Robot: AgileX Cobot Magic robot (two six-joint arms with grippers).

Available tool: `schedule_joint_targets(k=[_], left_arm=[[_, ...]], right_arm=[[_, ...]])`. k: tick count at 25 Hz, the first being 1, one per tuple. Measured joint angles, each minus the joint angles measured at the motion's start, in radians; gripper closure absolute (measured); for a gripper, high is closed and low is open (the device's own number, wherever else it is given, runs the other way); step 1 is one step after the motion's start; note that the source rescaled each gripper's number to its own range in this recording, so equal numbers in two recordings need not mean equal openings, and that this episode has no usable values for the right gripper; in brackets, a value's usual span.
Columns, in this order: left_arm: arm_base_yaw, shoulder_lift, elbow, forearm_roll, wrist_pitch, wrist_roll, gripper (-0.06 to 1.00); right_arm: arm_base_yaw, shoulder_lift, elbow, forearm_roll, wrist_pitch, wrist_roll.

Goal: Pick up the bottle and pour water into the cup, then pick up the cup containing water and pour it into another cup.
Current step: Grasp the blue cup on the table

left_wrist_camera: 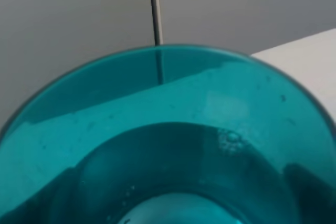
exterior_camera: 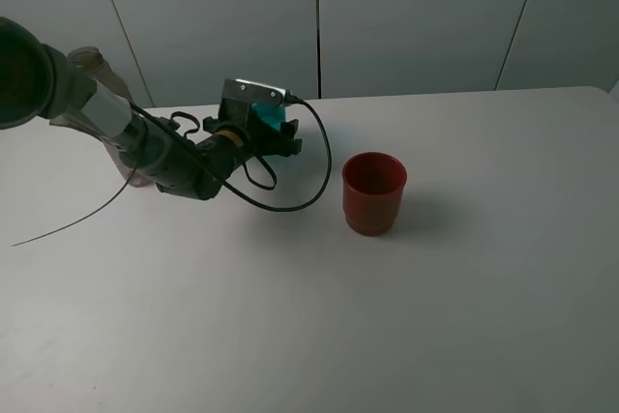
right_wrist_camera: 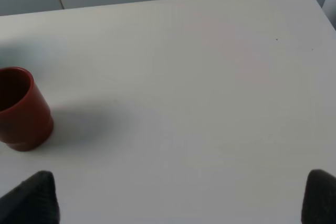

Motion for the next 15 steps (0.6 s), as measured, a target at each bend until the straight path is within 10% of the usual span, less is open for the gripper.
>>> schedule_joint_targets(k=[15], left_arm=[[0.000,0.066,-0.078,0.040,-0.005,-0.004,-0.03]], right_arm=[[0.000,0.000,0.000,0.000,0.000,0.000]])
